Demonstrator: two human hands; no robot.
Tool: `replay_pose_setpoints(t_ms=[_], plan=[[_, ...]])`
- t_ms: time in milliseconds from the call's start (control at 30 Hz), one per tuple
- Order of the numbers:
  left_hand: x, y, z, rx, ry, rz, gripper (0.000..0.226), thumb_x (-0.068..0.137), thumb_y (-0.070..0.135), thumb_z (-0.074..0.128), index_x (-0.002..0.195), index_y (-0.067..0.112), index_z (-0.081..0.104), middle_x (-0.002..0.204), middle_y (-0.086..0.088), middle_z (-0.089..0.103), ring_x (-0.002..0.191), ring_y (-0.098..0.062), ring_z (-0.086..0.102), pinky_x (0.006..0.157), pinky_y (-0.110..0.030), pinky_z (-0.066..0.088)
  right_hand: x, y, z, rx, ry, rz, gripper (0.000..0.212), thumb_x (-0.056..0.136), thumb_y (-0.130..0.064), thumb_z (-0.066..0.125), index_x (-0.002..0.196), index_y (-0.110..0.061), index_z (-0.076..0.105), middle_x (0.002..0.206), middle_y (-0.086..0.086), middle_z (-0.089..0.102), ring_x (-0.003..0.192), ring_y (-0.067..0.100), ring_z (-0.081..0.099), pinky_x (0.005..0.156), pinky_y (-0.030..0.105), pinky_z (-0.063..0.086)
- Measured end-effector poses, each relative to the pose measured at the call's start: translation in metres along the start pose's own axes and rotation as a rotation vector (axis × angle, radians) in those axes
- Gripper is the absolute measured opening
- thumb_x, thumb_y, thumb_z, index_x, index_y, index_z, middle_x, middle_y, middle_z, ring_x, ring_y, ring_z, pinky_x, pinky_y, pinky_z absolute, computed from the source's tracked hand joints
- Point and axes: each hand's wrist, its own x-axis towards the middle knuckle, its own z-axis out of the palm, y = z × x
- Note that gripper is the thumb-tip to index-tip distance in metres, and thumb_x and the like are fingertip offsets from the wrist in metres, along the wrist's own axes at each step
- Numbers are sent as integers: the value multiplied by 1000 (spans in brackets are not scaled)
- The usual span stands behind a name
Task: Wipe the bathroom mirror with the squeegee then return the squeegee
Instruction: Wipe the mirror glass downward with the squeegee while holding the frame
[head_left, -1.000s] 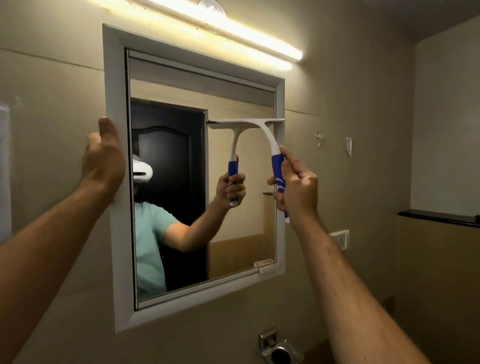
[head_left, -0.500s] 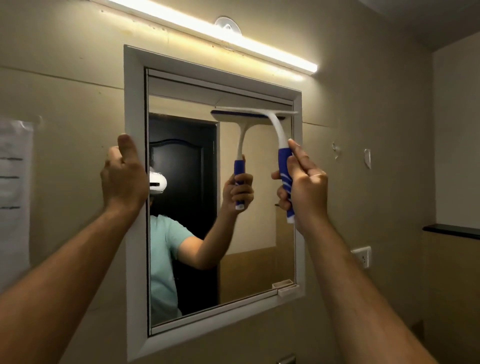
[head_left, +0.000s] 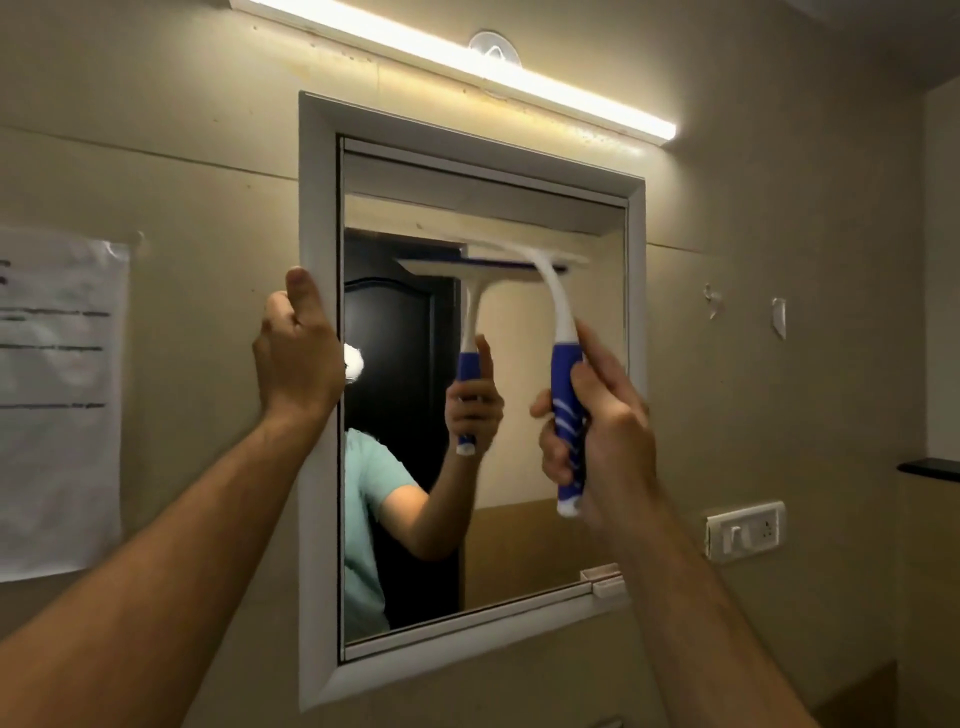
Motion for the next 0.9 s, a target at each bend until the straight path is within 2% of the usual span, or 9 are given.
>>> replay_pose_setpoints(t_ms=[67, 167, 233, 267, 367, 433, 600, 733, 900], plan=[[0, 0, -1, -6, 1, 17, 48, 99, 55, 15, 90, 19, 45, 66, 14, 39, 58, 2, 36, 57, -23, 28, 15, -10, 23, -60, -28, -67, 38, 103, -27, 41, 134, -46, 54, 78, 9, 67, 45, 16, 50, 39, 25, 46], [0, 0, -2, -6, 2, 44, 47, 99, 54, 17, 87, 19, 46, 65, 11, 42, 57, 2, 39, 44, -4, 32, 18, -7, 51, -108, -32, -64, 40, 105, -24, 39, 136, -44, 53, 69, -4, 68, 43, 12, 51, 38, 24, 46], [0, 1, -2, -3, -6, 42, 48, 99, 53, 17, 88, 18, 47, 65, 10, 44, 57, 1, 40, 43, 2, 31, 7, 2, 59, -151, -23, -56, 36, 106, -24, 36, 133, -38, 55, 61, -7, 66, 39, 7, 49, 37, 21, 42], [1, 0, -2, 0, -10, 41, 49, 99, 54, 17, 88, 17, 48, 66, 9, 44, 57, 1, 41, 42, -1, 31, -1, 8, 59, -160, -26, -51, 36, 106, -23, 35, 131, -38, 56, 59, -7, 65, 38, 6, 49, 37, 19, 41], [1, -2, -1, -22, -39, 34, 55, 97, 58, 15, 91, 17, 50, 66, 6, 47, 57, -4, 46, 46, -14, 31, -26, 25, 52, -134, -69, -7, 44, 106, -16, 33, 125, -51, 51, 68, -10, 69, 45, 3, 56, 44, 13, 45], [1, -3, 0, -36, -51, 31, 61, 96, 61, 13, 94, 14, 53, 67, 4, 49, 58, -6, 48, 47, -19, 31, -36, 27, 47, -120, -103, 7, 46, 105, -13, 31, 128, -49, 49, 72, -8, 71, 45, 4, 56, 42, 14, 45], [1, -2, -1, -35, -43, 20, 60, 95, 61, 15, 98, 15, 53, 70, 6, 50, 61, -5, 49, 47, -20, 30, -12, 4, 45, -129, -142, -54, 51, 104, -7, 30, 135, -44, 47, 71, 0, 71, 43, 11, 57, 37, 22, 48], [0, -1, 0, -50, -56, 16, 56, 92, 66, 13, 97, 22, 47, 73, 6, 50, 65, -7, 51, 50, -22, 33, -8, 6, 56, -126, -102, -27, 51, 102, -6, 31, 136, -41, 48, 64, -7, 69, 41, 6, 55, 39, 16, 45], [-1, 0, -3, -86, -84, 30, 51, 91, 69, 16, 97, 26, 44, 76, 9, 50, 70, -6, 52, 56, -23, 37, -38, 25, 43, -113, -71, 37, 51, 102, -7, 34, 119, -49, 57, 65, -4, 71, 42, 4, 54, 39, 14, 43]])
